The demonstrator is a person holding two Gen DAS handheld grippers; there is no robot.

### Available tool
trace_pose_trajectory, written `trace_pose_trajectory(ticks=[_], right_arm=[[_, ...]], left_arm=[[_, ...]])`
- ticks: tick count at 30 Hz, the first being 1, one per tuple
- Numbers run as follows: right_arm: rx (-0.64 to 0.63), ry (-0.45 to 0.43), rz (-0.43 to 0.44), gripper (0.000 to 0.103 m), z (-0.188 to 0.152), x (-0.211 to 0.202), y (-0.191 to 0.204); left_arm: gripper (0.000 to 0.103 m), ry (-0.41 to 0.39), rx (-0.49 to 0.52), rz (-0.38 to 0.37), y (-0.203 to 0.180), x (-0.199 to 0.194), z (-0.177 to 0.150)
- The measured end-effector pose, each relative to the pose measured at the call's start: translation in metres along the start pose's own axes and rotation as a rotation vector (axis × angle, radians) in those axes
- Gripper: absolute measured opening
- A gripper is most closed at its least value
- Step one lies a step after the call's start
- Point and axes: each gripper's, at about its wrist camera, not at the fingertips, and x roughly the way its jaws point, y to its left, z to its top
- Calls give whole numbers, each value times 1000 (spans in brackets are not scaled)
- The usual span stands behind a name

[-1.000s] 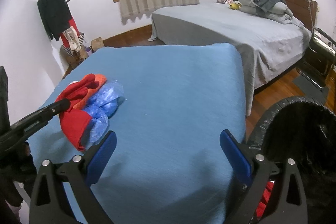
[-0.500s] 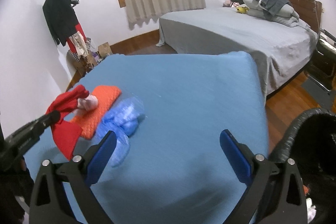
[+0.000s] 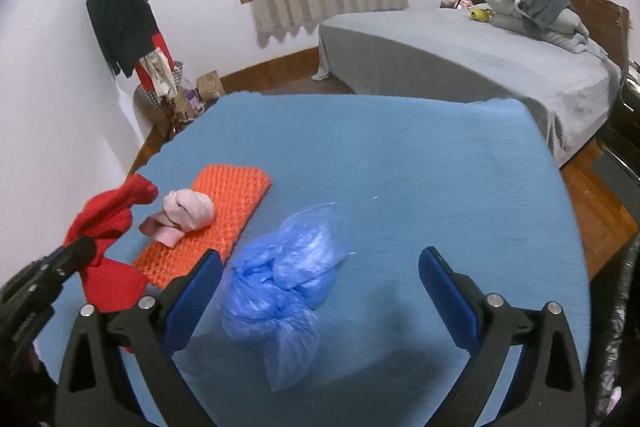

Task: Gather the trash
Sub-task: 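Grasp the red cloth with the left gripper while the right grasps the blue plastic bag, then carry the red cloth and blue bag over the bin and open both grippers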

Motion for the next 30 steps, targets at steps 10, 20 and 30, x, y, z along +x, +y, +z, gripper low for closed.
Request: trace_pose_trajectory(ticks=[10, 20, 30], right_arm=[[-35, 65, -13, 96, -4, 29, 15], [-43, 140, 101, 55, -10, 35, 17], [-48, 50, 123, 55, -2, -21, 5]], left_arm=[[12, 2, -21, 28, 18, -2, -1], [12, -2, -24, 30, 17, -4, -1], [12, -27, 1, 1, -3, -24, 4]])
